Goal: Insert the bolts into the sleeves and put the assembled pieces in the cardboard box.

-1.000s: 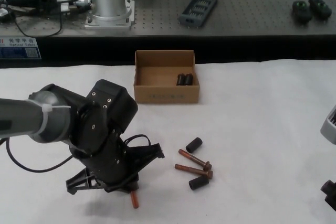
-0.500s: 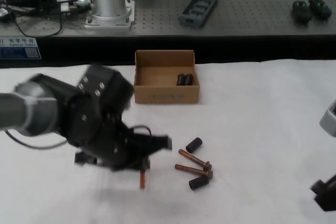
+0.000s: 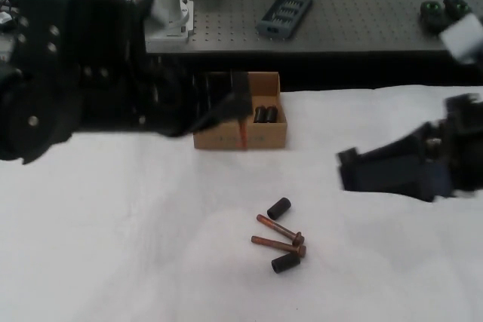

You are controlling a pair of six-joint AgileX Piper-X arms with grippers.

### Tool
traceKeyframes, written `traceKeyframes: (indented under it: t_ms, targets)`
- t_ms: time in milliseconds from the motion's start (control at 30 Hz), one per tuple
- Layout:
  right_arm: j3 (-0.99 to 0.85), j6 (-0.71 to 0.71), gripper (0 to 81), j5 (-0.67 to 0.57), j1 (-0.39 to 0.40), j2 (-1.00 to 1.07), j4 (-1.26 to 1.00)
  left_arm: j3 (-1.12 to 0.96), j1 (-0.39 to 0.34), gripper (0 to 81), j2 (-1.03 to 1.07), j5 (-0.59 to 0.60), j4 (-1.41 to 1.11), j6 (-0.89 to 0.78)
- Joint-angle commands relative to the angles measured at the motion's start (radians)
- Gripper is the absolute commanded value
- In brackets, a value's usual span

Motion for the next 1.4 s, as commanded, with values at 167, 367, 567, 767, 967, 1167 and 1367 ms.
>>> traceKeyframes:
  t_ms: [167, 367, 567, 767, 967, 1167, 1367]
  targets:
    - [-0.004, 0.079, 2.8, -0.021, 0.083, 0.114, -0.176, -0.005, 0.029, 0.6, -0.086, 0.079, -0.064, -0.02]
    - [-0.006, 0.219, 2.8, -0.047, 0.107, 0.179, -0.372, -0.005, 0.045, 0.6, -0.104, 0.099, -0.062, -0.02]
    - [-0.007, 0.299, 2.8, -0.045, 0.107, 0.2, -0.489, -0.005, 0.045, 0.6, -0.104, 0.144, -0.043, -0.037]
    - [-0.007, 0.303, 2.8, -0.035, 0.107, 0.199, -0.502, -0.005, 0.045, 0.6, -0.104, 0.148, -0.043, -0.044]
    - [-0.007, 0.303, 2.8, -0.013, 0.107, 0.199, -0.517, -0.005, 0.045, 0.6, -0.113, 0.149, -0.043, -0.044]
    - [-0.007, 0.303, 2.8, -0.012, 0.105, 0.199, -0.554, -0.005, 0.045, 0.6, -0.113, 0.149, -0.043, -0.077]
    - [-0.007, 0.303, 2.8, 0.005, 0.105, 0.199, -0.554, -0.005, 0.045, 0.6, -0.122, 0.15, -0.027, -0.088]
